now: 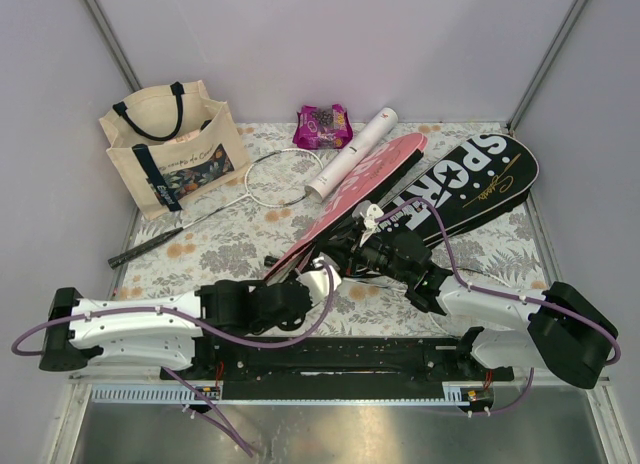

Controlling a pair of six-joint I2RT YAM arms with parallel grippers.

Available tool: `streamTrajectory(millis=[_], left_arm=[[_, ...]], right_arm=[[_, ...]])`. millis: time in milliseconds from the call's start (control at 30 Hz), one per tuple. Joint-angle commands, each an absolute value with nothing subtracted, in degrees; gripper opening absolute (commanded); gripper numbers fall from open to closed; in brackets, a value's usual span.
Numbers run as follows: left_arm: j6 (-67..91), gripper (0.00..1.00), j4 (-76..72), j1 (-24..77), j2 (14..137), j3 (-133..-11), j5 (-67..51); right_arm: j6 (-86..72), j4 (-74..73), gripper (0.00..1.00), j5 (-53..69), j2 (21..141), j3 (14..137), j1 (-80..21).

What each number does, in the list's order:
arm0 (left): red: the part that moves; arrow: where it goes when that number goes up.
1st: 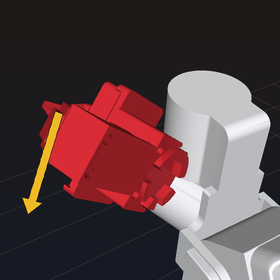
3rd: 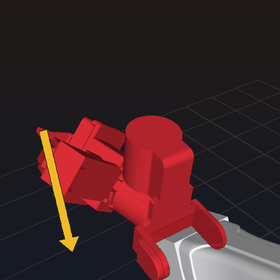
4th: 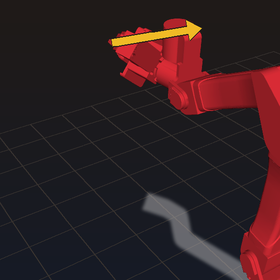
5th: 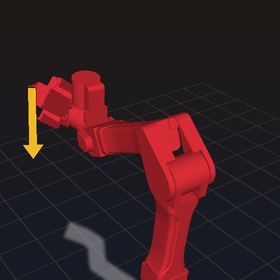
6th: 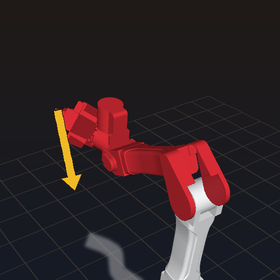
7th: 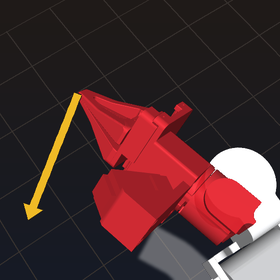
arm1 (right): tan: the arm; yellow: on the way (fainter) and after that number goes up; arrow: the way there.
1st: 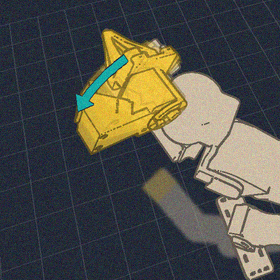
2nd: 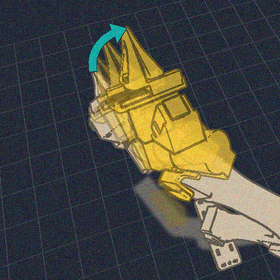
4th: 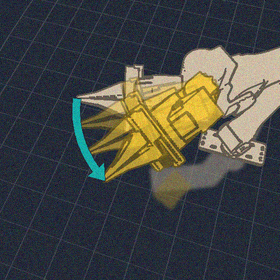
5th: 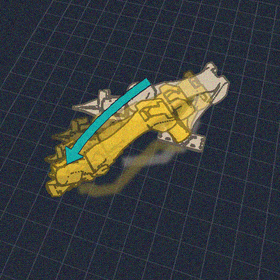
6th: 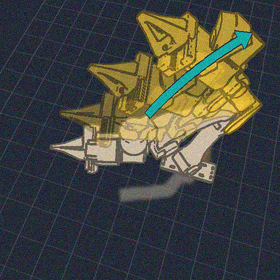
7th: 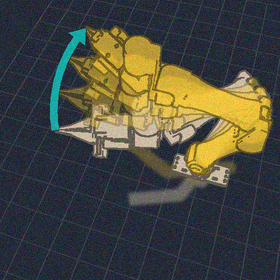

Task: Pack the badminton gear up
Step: Zip the racket bag at the center of the board.

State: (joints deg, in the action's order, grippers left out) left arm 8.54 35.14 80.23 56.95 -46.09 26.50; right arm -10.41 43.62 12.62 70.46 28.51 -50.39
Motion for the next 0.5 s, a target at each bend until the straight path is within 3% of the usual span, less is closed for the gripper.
streamTrajectory(millis=[0,200,400,467], left_arm=[[8.8,0.00,35.1,80.5,53.3,-49.2,30.3],[7.7,0.00,36.3,78.1,48.3,-54.7,33.6],[4.7,0.00,38.3,73.9,48.2,-58.5,25.4],[5.1,0.18,38.1,74.0,49.5,-58.4,22.2]], right_arm=[[-10.3,48.5,0.00,11.1,68.3,30.8,-50.9],[-11.3,48.6,0.00,11.3,68.0,28.8,-50.9],[-11.6,46.7,0.00,10.5,66.9,29.0,-50.9],[-11.7,46.1,0.00,10.6,67.2,29.7,-50.9]])
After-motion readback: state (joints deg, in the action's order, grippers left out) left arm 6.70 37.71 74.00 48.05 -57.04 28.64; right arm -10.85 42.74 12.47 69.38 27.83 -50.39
